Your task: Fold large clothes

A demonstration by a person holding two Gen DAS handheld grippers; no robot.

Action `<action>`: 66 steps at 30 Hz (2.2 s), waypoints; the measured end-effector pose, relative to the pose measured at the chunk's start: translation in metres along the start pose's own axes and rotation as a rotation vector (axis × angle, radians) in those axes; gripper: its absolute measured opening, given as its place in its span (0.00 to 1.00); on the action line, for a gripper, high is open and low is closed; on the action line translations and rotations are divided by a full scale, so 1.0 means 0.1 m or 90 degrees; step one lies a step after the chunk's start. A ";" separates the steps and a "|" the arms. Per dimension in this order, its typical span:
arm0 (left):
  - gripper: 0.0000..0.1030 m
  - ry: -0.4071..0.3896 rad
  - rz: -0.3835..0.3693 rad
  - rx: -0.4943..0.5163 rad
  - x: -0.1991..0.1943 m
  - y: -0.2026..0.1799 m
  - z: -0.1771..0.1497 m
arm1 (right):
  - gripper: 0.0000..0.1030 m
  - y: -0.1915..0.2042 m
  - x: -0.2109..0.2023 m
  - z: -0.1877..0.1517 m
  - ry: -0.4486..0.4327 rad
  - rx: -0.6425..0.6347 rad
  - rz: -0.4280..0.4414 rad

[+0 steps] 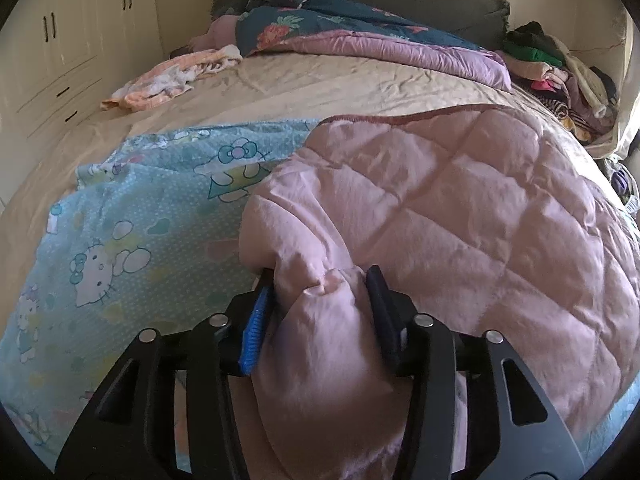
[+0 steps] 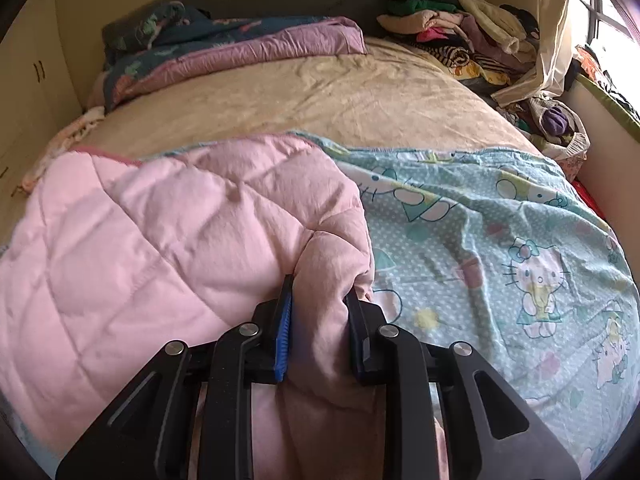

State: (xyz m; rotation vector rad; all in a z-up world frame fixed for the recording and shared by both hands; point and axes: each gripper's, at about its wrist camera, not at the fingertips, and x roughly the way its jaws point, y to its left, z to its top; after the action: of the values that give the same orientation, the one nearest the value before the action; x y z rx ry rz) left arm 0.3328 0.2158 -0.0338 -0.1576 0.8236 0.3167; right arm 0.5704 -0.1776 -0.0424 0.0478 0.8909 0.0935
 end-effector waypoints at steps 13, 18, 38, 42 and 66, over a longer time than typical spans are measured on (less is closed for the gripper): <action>0.62 -0.018 -0.006 -0.015 -0.22 0.03 -0.01 | 0.73 -0.22 -0.26 -0.10 -0.023 0.065 0.051; 0.79 -0.032 -0.008 -0.016 -0.44 0.04 -0.03 | 0.92 -0.34 -0.67 -0.21 -0.066 0.106 0.103; 0.91 -0.076 -0.010 -0.001 -1.29 -0.04 -0.28 | 0.96 -0.18 -1.74 -0.65 -0.126 0.073 0.132; 0.91 -0.078 -0.013 0.001 -1.39 -0.06 -0.38 | 0.96 -0.11 -1.83 -0.75 -0.127 0.069 0.133; 0.91 0.040 -0.112 -0.134 -1.03 0.04 -0.85 | 0.96 -0.12 -1.40 -1.20 -0.018 0.151 0.096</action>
State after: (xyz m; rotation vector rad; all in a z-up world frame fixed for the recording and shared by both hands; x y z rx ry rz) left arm 0.2066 0.1750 -0.0145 -0.4358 0.8310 0.2328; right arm 0.3906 -0.2031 -0.0105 0.3373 0.8661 0.1267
